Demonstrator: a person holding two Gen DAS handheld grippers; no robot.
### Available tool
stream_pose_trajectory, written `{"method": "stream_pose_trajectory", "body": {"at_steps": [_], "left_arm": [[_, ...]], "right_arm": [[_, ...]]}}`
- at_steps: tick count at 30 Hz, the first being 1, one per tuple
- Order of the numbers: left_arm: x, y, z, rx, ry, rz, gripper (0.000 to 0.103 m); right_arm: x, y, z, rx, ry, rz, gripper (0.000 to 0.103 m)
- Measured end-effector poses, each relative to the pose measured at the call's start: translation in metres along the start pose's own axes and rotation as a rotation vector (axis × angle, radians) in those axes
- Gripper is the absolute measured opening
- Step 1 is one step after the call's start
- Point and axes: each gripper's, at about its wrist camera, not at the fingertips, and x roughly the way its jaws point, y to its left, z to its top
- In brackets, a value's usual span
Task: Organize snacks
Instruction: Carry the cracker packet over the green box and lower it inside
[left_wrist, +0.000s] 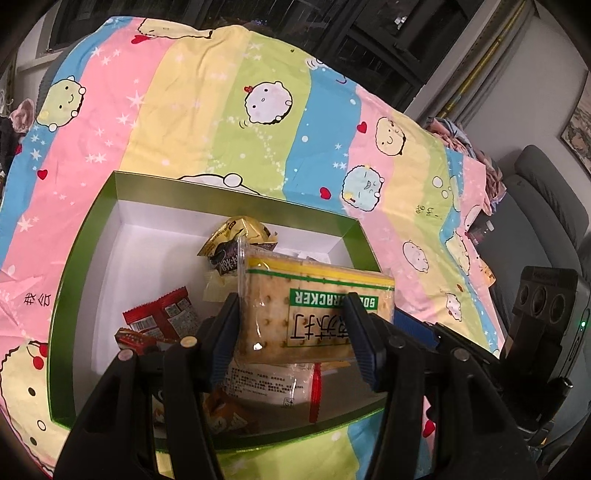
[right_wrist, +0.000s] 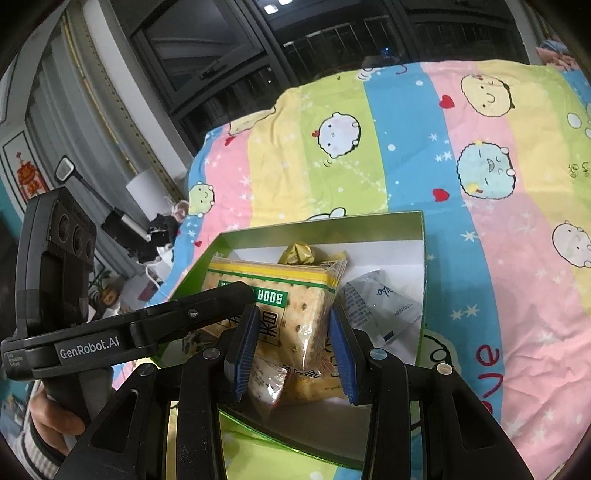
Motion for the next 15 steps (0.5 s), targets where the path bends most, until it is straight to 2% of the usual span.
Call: {"method": "stream_pose_trajectory", "body": {"at_steps": [15], "left_arm": [[0.019,0.008,0.001,-0.023,0.052,0.013,0.056]], "right_arm": [[0.017,-0.009,0.0,0.031,0.063,-0.017,0.041]]}}
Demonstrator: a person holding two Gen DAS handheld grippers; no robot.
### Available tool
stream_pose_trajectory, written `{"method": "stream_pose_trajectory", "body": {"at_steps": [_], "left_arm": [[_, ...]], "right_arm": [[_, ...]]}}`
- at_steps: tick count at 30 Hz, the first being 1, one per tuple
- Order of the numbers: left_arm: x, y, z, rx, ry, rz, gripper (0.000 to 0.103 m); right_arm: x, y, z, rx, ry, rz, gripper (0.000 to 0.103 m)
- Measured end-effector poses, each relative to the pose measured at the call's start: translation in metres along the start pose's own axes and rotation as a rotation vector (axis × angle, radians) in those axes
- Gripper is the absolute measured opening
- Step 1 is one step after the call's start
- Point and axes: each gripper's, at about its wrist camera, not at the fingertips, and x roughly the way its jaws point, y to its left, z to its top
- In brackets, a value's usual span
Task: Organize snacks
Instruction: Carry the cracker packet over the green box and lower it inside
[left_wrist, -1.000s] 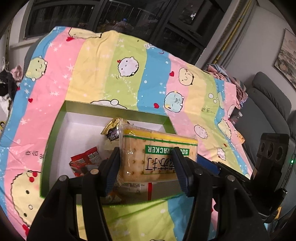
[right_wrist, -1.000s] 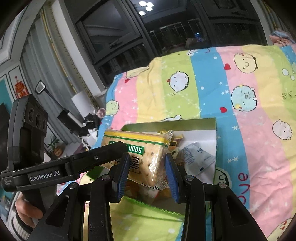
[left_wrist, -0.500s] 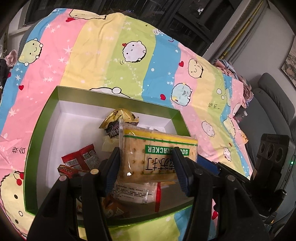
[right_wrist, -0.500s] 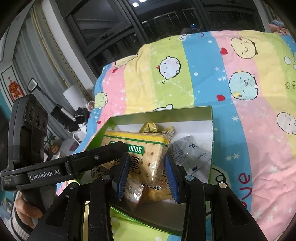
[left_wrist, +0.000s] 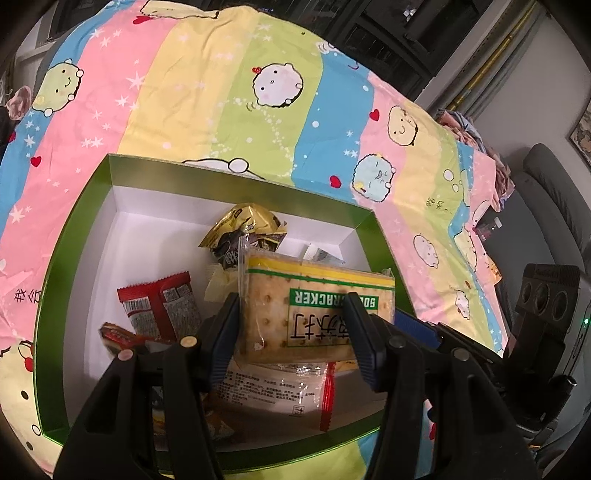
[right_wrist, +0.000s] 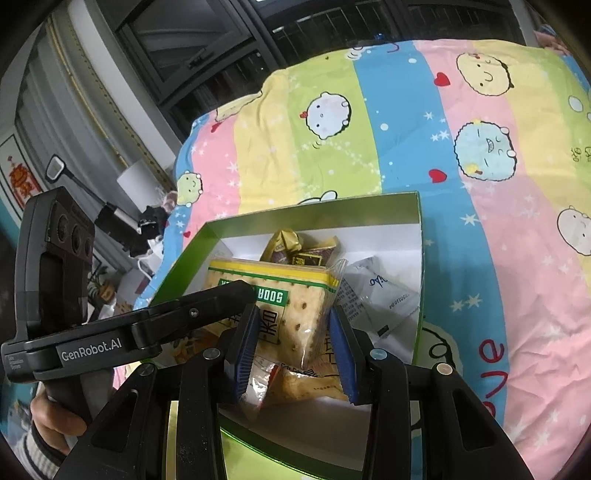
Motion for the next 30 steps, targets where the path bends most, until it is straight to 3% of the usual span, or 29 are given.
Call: {"method": "stream_pose_trajectory", "body": {"at_steps": [30], "left_arm": [[0.0083,-0.0011,0.0013,-0.001,0.064,0.074,0.055]], "right_arm": [[0.0078,0.0013,-0.0001,0.001,0.053,-0.036,0.041]]}}
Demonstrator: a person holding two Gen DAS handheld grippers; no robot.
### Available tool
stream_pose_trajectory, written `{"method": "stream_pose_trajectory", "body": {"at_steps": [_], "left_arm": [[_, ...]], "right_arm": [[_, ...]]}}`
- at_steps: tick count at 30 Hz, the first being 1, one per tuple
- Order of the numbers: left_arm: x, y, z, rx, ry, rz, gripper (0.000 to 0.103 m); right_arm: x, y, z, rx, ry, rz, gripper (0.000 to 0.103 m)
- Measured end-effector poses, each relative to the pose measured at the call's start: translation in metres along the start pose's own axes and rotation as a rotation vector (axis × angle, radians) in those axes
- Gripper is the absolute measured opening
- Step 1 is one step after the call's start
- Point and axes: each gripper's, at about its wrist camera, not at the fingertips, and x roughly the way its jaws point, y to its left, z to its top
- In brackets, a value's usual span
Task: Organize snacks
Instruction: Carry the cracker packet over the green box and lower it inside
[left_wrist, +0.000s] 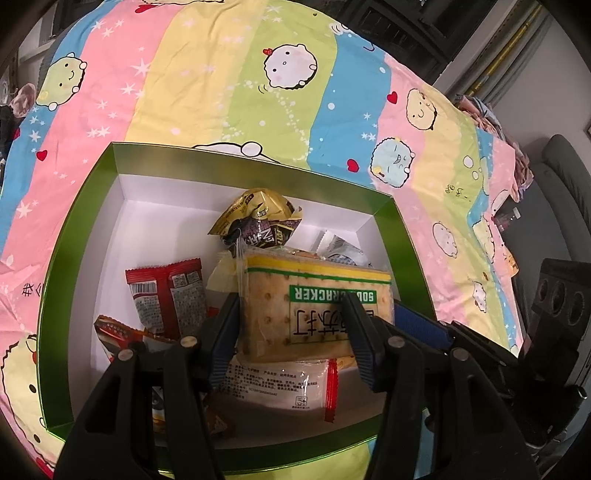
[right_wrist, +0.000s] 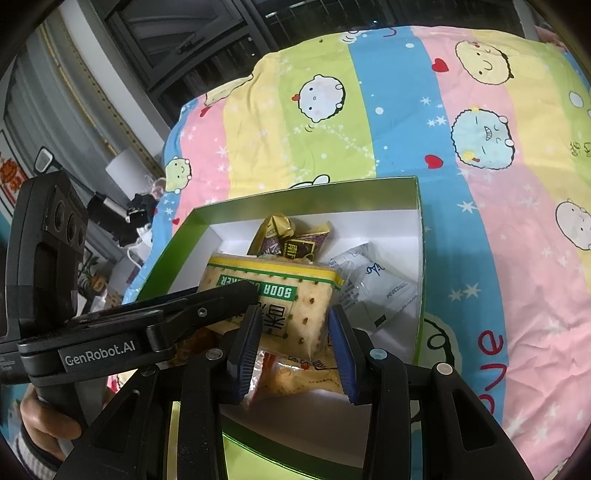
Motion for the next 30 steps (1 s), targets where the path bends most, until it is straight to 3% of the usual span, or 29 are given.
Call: {"method": "stream_pose_trajectory", "body": {"at_steps": [30], "left_arm": [[-0.0003,-0.0059,0.0009,0.012,0.022,0.084,0.054]], "right_arm": [[0.0033,0.0041,0.0036,-0.005,0.04,-0.05,0.041]]}}
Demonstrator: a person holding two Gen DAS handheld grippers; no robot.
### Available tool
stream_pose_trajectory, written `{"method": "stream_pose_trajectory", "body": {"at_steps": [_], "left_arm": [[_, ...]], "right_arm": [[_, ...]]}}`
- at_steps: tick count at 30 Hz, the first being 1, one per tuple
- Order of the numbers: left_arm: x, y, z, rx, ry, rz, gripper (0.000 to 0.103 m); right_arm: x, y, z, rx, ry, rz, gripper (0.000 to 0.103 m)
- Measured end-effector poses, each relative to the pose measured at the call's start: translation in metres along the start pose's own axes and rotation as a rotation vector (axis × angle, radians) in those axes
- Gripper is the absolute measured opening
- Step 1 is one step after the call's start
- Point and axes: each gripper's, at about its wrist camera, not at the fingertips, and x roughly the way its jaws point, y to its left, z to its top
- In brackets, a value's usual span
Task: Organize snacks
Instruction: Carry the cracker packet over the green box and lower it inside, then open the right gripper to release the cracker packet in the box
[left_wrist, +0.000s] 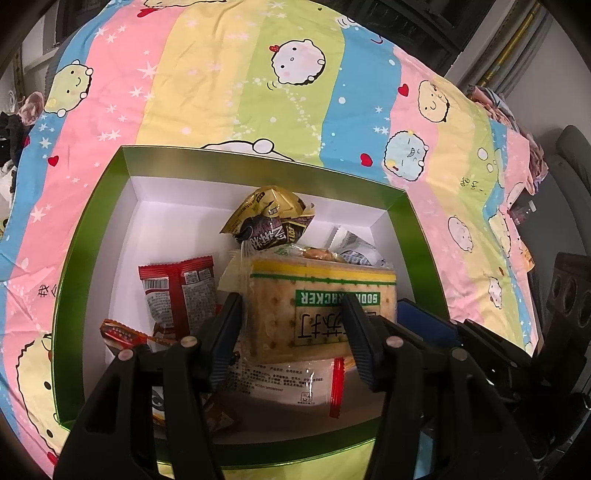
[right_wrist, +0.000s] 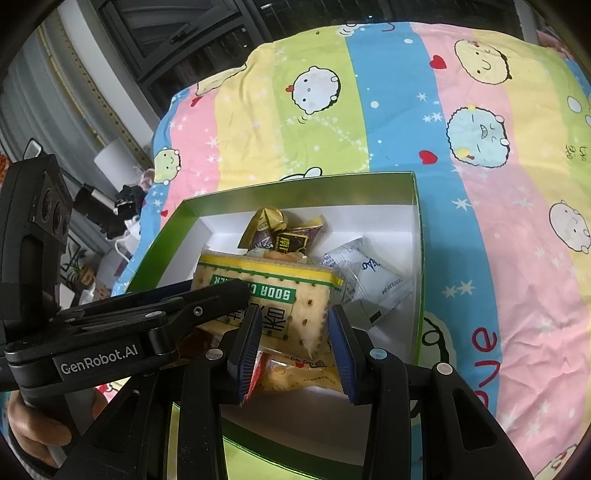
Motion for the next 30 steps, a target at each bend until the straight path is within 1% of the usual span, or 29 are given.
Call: {"method": "stream_pose_trajectory", "body": {"at_steps": [9,15,20,21,22,24,27,30], "left_arm": [[-0.0002,-0.0009,-0.0003,-0.002,0.009,0.018,0.054],[-0.0007,-0.0007,-0.0006,0.004,0.009,0.043,0.056],[-0.0028,-0.0019,-0.0011,0.017,0.001,0.068,0.064],[-0.0034,-0.0023,-0.0012,0.02,-0.002,0.073,0.067],[-0.0038,-0.0028,-0.0015,0.021,-0.002,0.073,0.072],[-0.0047,-0.0038,-0.0015,0.027,-0.004,0.071,0.08],[-0.0065,-0.0074,-0.0017,0.048,-0.012,0.091,0.08],[-0.007,-0.0066,-0.0012,0.051,-0.011,0.095,0.081]], "right_arm": [[0.0014,0.001,-0.0005,0.005,0.014,-0.01,0.041],[0.0016,0.0019,-0.0001,0.005,0.022,-0.027,0.041],[0.0014,0.002,0.0,0.007,0.037,-0.038,0.041],[0.0019,0.0022,0.0004,0.007,0.04,-0.04,0.044],[0.0019,0.0025,0.0005,0.005,0.042,-0.044,0.046],[0.0019,0.0036,0.001,0.002,0.045,-0.049,0.055],[0.0017,0.0046,0.0008,0.0,0.052,-0.056,0.056],[0.0018,0.0051,0.0005,-0.002,0.057,-0.059,0.056]]}}
